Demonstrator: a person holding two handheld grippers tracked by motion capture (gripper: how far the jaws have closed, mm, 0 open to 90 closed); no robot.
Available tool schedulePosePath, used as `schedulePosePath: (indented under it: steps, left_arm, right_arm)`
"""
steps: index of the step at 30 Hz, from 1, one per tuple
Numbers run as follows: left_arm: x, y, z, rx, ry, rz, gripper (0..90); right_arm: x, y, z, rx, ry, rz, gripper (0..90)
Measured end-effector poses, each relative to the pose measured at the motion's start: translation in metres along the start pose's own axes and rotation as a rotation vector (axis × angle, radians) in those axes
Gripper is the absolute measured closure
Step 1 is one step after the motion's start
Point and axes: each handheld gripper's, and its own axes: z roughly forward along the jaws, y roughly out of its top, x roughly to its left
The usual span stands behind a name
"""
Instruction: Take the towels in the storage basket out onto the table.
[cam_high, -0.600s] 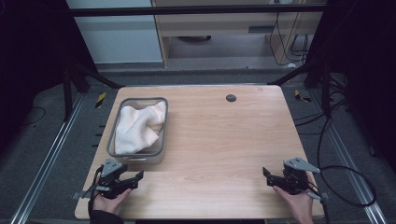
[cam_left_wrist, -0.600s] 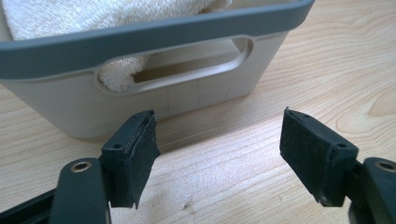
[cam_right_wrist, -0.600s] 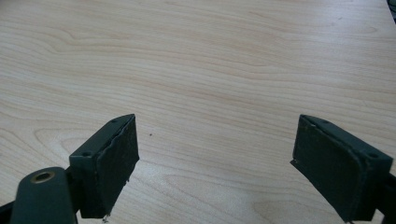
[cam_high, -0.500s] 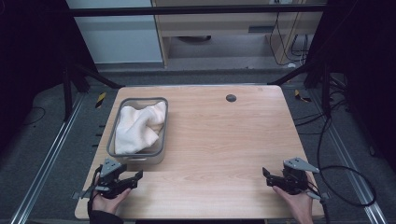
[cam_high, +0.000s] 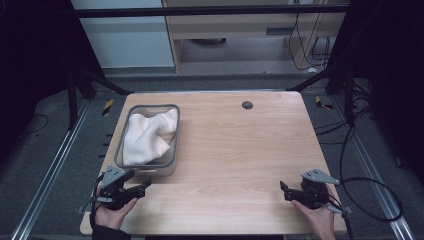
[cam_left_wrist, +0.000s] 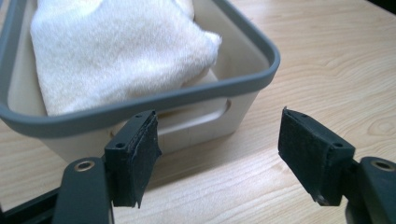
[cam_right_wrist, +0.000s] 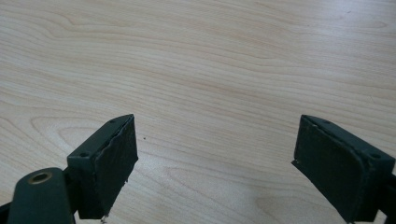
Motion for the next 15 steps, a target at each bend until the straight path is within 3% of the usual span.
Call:
schedulePosePath:
  steps: [15]
  left_arm:
    - [0.010, 0.023, -0.010, -0.026, -0.008, -0.023, 27.6]
  right_arm:
    - [0.000, 0.000, 0.003, 0.011, -0.002, -0.010, 12.5]
